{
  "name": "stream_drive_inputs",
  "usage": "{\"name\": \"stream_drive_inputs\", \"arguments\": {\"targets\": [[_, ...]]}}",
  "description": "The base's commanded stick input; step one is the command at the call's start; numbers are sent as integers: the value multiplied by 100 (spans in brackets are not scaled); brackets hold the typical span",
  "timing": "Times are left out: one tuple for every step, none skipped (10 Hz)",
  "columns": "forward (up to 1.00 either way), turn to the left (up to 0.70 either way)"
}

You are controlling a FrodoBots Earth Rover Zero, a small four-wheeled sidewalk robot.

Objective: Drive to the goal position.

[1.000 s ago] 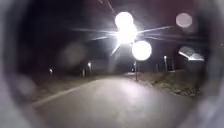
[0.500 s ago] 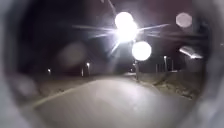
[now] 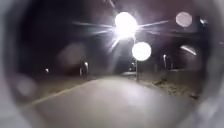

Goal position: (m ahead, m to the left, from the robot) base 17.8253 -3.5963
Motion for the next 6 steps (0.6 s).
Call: {"name": "stream_drive_inputs", "arguments": {"targets": [[100, 17], [100, 17], [100, 17], [100, 16], [100, 16], [100, 17]]}}
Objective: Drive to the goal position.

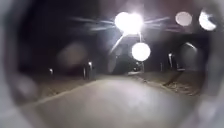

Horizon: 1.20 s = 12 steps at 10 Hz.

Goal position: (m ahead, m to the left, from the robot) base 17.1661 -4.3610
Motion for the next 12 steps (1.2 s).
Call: {"name": "stream_drive_inputs", "arguments": {"targets": [[100, 16], [100, 14], [100, 13], [100, 12], [100, 10], [100, 7], [100, 4], [100, 3], [100, 3], [100, 3], [100, 2], [100, 1]]}}
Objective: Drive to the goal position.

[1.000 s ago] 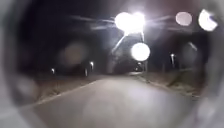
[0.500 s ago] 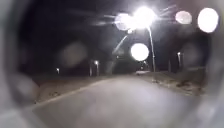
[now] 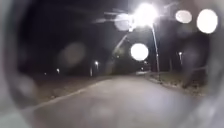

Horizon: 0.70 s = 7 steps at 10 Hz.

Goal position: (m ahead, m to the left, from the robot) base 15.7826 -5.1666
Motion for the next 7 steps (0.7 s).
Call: {"name": "stream_drive_inputs", "arguments": {"targets": [[100, 0], [100, 0], [100, 0], [100, -1], [100, -3], [100, -4], [100, -4]]}}
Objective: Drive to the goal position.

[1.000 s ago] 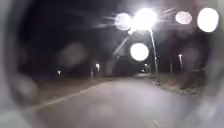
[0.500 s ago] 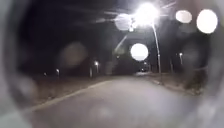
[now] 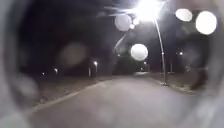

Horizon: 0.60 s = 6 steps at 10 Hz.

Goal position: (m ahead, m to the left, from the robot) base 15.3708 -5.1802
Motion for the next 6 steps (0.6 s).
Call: {"name": "stream_drive_inputs", "arguments": {"targets": [[100, -4], [100, -3], [100, -1], [100, 0], [100, 0], [100, 0]]}}
